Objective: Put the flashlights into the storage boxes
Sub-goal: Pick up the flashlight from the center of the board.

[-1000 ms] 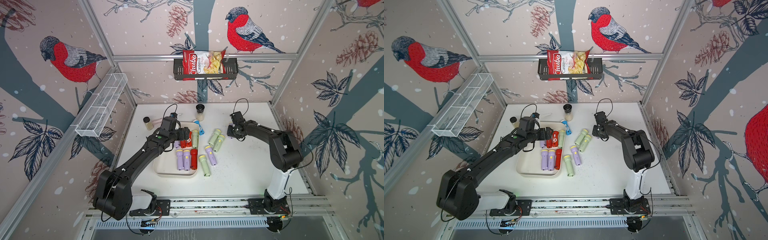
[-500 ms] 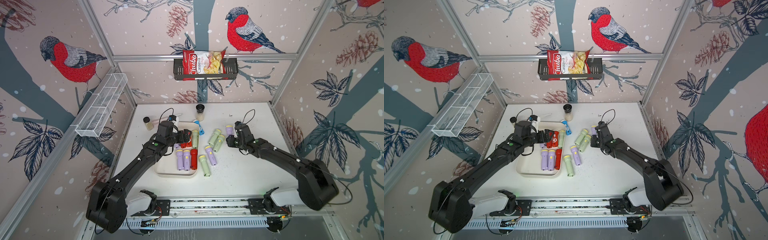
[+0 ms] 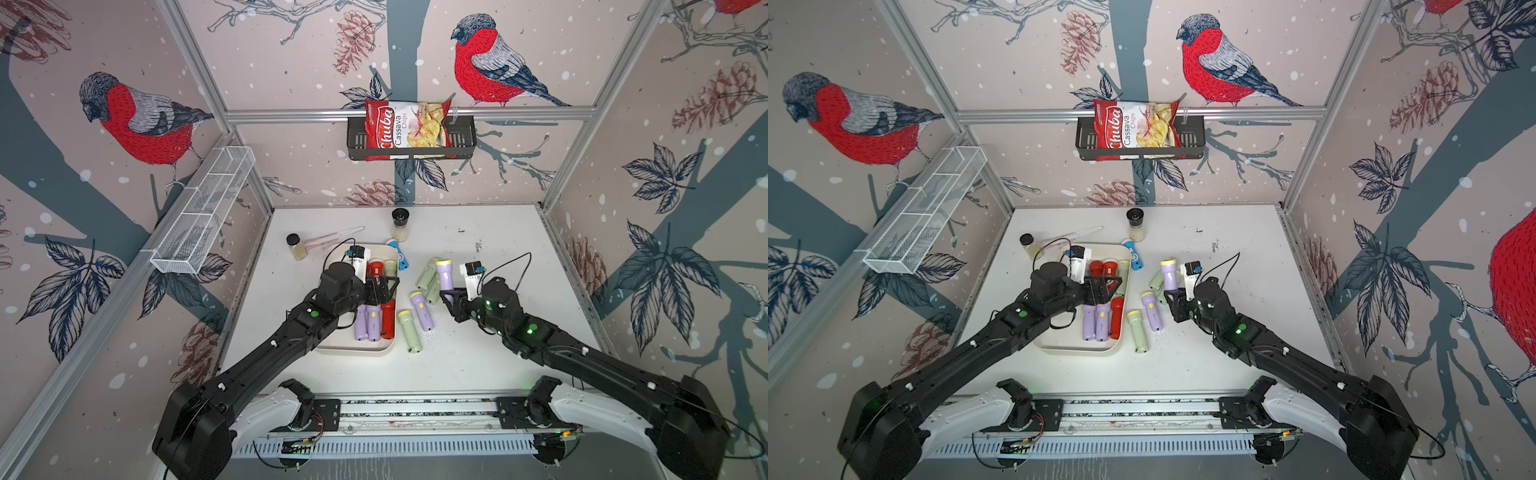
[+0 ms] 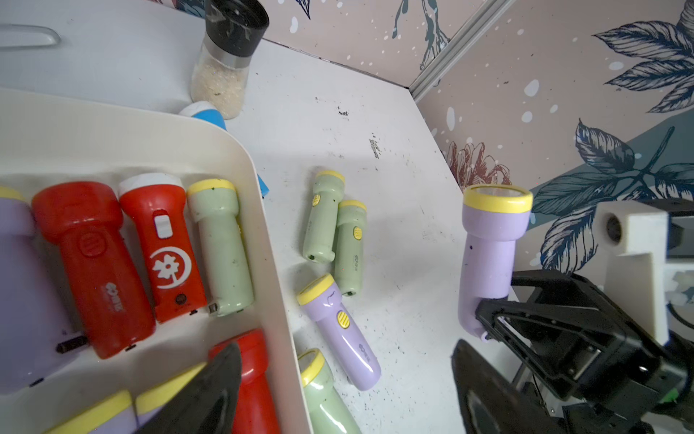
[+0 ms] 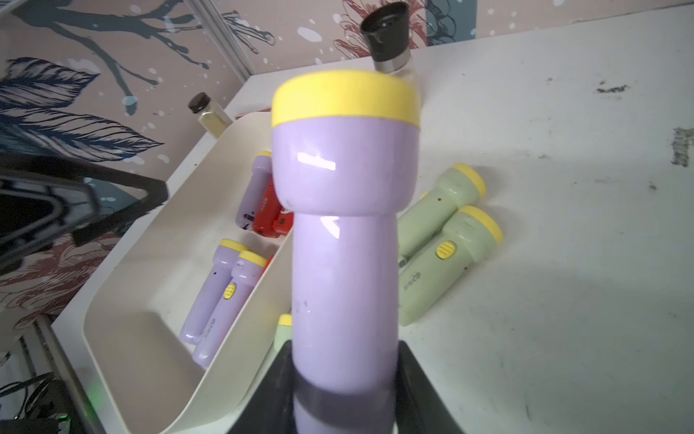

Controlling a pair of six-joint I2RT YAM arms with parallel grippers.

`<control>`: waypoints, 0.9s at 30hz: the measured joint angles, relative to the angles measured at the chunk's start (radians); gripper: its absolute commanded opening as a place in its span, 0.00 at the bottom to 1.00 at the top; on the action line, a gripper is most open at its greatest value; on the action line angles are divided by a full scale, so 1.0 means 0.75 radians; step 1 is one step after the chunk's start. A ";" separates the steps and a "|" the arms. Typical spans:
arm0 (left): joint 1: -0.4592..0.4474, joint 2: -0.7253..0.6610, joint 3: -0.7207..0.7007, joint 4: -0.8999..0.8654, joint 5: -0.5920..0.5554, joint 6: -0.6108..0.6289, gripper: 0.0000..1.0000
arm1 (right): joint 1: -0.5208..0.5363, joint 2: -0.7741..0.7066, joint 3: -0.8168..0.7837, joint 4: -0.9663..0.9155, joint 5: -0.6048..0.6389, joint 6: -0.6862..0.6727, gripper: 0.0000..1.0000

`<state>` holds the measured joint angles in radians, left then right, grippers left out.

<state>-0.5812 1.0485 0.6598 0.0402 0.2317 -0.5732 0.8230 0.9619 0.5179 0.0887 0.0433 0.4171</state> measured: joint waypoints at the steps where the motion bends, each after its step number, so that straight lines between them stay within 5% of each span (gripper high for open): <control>1: -0.015 -0.005 -0.015 0.015 0.001 -0.004 0.84 | 0.020 -0.020 -0.022 0.019 0.001 -0.004 0.29; 18: -0.223 -0.070 -0.191 0.358 0.027 -0.063 0.83 | 0.265 -0.050 -0.190 0.266 0.049 -0.048 0.30; 27: -0.282 0.039 -0.270 0.656 0.045 -0.100 0.82 | 0.342 0.032 -0.196 0.391 0.073 -0.069 0.30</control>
<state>-0.7925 1.0775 0.4572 0.5323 0.2653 -0.6479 1.0798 0.9855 0.3710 0.3820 0.0982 0.3656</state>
